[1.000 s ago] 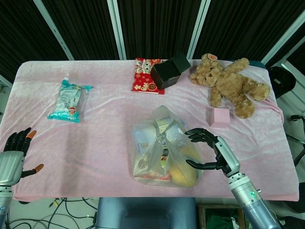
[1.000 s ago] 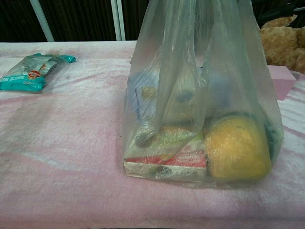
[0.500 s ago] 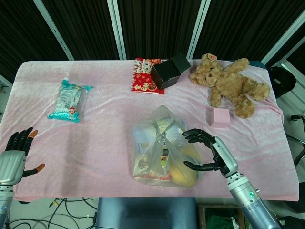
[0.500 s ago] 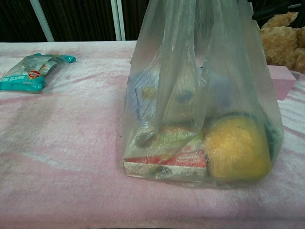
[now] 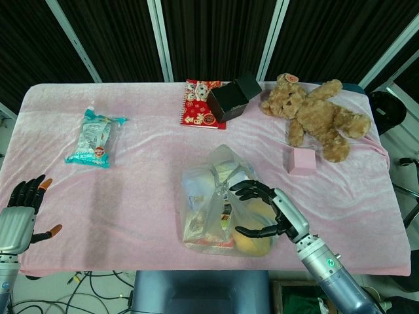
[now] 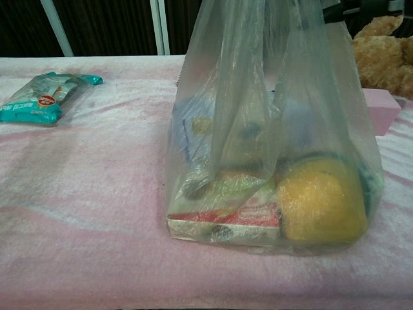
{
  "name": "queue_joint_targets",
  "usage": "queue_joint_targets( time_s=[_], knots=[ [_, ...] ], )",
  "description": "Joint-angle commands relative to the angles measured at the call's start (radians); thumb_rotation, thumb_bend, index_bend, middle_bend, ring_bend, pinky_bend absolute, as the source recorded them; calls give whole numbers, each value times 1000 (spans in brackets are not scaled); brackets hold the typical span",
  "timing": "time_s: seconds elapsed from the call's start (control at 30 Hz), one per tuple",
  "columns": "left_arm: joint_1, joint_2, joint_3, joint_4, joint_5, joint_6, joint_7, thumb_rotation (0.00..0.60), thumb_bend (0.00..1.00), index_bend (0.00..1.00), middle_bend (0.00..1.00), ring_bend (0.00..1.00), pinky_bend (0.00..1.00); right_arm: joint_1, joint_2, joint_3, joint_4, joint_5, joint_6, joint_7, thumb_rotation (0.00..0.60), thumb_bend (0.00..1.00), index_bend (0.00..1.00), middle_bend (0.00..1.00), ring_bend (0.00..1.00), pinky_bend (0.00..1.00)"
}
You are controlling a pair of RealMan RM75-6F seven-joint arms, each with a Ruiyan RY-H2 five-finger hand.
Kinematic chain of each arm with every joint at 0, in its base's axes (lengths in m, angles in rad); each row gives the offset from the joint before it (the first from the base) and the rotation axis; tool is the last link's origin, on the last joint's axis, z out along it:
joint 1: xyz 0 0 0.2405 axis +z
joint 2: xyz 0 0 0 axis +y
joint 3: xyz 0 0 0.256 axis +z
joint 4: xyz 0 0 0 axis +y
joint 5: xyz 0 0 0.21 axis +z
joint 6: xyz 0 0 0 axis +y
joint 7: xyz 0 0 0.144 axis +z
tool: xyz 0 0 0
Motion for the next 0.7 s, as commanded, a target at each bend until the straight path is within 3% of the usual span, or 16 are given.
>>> queue_joint_targets(
  time_s=[0.03, 0.37, 0.7],
  knots=[
    [-1, 1, -1, 0, -1, 0, -2, 600, 0, 0, 0, 0, 0, 73, -23, 52, 0, 112, -28, -46, 600, 105, 290, 258, 256, 278],
    [-4, 2, -6, 0, -9, -6, -8, 600, 0, 0, 0, 0, 0, 186, -91, 96, 0, 310, -33, -144, 600, 104, 348, 325, 319, 293],
    [-5, 4, -8, 1, -17, -10, -13, 600, 0, 0, 0, 0, 0, 269, -137, 122, 0, 460, -54, -188, 600, 104, 453, 434, 426, 380]
  ],
)
